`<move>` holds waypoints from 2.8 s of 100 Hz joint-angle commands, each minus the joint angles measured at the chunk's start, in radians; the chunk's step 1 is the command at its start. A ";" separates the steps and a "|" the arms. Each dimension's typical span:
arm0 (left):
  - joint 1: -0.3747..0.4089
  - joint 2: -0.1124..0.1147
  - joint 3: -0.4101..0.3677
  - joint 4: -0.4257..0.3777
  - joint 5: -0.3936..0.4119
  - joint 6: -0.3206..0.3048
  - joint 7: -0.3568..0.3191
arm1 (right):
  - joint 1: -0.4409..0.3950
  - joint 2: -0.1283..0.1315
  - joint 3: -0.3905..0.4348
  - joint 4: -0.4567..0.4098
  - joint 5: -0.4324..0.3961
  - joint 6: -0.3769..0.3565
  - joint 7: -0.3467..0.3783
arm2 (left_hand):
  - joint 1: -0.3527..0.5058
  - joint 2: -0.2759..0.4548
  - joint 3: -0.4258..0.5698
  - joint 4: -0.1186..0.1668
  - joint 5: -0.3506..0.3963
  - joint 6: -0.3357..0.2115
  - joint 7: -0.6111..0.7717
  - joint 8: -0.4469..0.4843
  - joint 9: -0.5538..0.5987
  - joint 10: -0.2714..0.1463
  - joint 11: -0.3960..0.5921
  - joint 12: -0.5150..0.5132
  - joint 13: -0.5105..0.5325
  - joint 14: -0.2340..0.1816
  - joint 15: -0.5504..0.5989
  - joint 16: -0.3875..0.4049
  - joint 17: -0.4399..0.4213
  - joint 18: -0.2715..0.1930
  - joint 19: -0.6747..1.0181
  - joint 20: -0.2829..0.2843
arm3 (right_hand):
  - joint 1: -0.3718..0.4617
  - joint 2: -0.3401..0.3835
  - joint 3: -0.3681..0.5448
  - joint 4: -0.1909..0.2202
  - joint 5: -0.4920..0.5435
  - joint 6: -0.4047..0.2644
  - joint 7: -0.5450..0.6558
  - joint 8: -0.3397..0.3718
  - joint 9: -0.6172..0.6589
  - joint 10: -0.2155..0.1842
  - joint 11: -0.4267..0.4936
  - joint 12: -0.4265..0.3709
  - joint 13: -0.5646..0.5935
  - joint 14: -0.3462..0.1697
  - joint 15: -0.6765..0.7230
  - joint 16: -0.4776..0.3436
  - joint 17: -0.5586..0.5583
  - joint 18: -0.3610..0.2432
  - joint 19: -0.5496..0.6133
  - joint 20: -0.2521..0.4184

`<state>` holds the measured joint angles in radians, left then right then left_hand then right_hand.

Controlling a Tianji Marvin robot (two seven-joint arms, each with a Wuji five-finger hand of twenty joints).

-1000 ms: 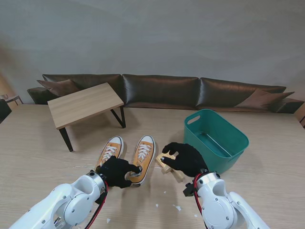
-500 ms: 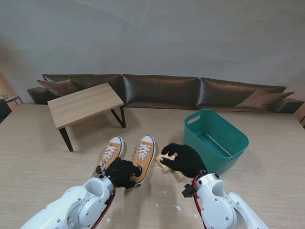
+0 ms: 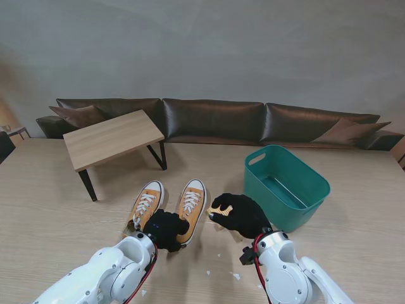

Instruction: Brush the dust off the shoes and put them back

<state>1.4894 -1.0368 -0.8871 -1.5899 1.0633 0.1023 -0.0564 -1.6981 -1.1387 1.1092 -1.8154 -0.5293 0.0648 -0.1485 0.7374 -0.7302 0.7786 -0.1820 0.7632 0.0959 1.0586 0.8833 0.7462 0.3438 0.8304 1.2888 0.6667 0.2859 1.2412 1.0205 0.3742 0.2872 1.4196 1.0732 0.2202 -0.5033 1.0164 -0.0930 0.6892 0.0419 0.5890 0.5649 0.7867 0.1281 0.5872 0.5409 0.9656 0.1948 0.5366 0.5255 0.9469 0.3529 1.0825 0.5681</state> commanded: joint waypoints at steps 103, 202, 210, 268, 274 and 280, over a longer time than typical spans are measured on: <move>0.049 -0.013 -0.202 -0.058 -0.110 -0.314 0.020 | 0.032 -0.015 -0.041 0.073 -0.031 -0.070 -0.068 | 0.187 -0.177 0.409 0.063 0.242 0.220 0.548 0.429 0.537 -0.207 -0.191 0.072 0.478 -0.044 -0.146 -0.099 0.385 0.014 0.164 -0.370 | 0.002 -0.012 0.022 0.016 -0.157 -0.038 0.026 -0.017 -0.201 0.002 0.029 -0.023 -0.154 -0.007 -0.037 -0.038 -0.563 -0.018 -0.043 -0.005; -0.006 0.025 -0.342 -0.325 -0.526 -0.271 -0.431 | 0.156 -0.019 -0.210 0.232 -0.229 -0.129 -0.223 | 0.206 -0.129 0.375 0.086 0.213 0.252 0.532 0.477 0.514 -0.174 -0.189 0.120 0.451 -0.026 -0.119 -0.077 0.361 0.046 0.159 -0.312 | -0.125 -0.386 0.135 -0.121 -0.553 0.174 -0.612 0.045 -0.640 0.027 -0.296 -0.169 -0.653 -0.012 -0.354 -0.239 -0.967 -0.130 -0.728 -0.076; -0.013 0.026 -0.339 -0.330 -0.540 -0.263 -0.442 | 0.171 -0.022 -0.229 0.241 -0.252 -0.114 -0.250 | 0.208 -0.127 0.373 0.086 0.212 0.253 0.531 0.479 0.514 -0.173 -0.190 0.121 0.449 -0.024 -0.119 -0.077 0.360 0.049 0.159 -0.310 | -0.133 -0.379 0.135 -0.123 -0.552 0.199 -0.609 0.041 -0.639 0.035 -0.298 -0.154 -0.651 -0.008 -0.350 -0.237 -0.973 -0.127 -0.734 -0.072; -0.041 0.033 -0.319 -0.333 -0.572 -0.253 -0.485 | 0.259 -0.051 -0.322 0.342 -0.344 -0.028 -0.444 | 0.214 -0.117 0.353 0.083 0.204 0.256 0.524 0.493 0.507 -0.170 -0.197 0.124 0.440 -0.023 -0.118 -0.080 0.351 0.054 0.152 -0.303 | 0.028 -0.200 0.029 -0.055 -0.298 0.029 0.149 -0.072 -0.325 -0.073 0.129 -0.090 -0.385 0.005 -0.107 -0.172 -0.783 -0.052 -0.688 -0.008; -0.044 0.032 -0.316 -0.332 -0.574 -0.253 -0.482 | 0.265 -0.056 -0.330 0.360 -0.341 -0.043 -0.472 | 0.215 -0.115 0.351 0.083 0.203 0.257 0.523 0.495 0.507 -0.169 -0.198 0.123 0.438 -0.021 -0.119 -0.080 0.349 0.054 0.150 -0.303 | 0.048 -0.155 0.061 -0.049 -0.233 -0.004 0.201 -0.086 -0.212 -0.103 0.128 -0.092 -0.307 -0.011 -0.092 -0.167 -0.737 -0.045 -0.659 -0.012; -0.048 0.031 -0.314 -0.329 -0.577 -0.254 -0.478 | 0.273 -0.063 -0.340 0.377 -0.339 -0.053 -0.504 | 0.215 -0.115 0.348 0.082 0.202 0.257 0.522 0.496 0.507 -0.169 -0.199 0.123 0.437 -0.019 -0.119 -0.080 0.347 0.055 0.150 -0.302 | 0.057 -0.106 0.093 -0.044 -0.172 -0.024 0.235 -0.093 -0.121 -0.122 0.129 -0.092 -0.241 -0.023 -0.074 -0.161 -0.698 -0.040 -0.629 -0.018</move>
<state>1.4487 -0.9999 -1.2036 -1.9126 0.4960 -0.1473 -0.5248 -1.4312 -1.1851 0.7821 -1.4444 -0.8671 0.0159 -0.6450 0.7567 -0.9834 0.9583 -0.2062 0.8686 0.2451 1.0857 1.2372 1.2179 0.2889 0.5914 1.3873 1.0807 0.3166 1.1002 0.9316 0.7234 0.3891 1.5449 0.7566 0.2327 -0.7554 1.0182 -0.1738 0.4470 0.0807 0.7159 0.4749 0.5651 0.0653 0.6848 0.4410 0.6345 0.2295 0.4001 0.3375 0.7308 0.2883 0.4111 0.5478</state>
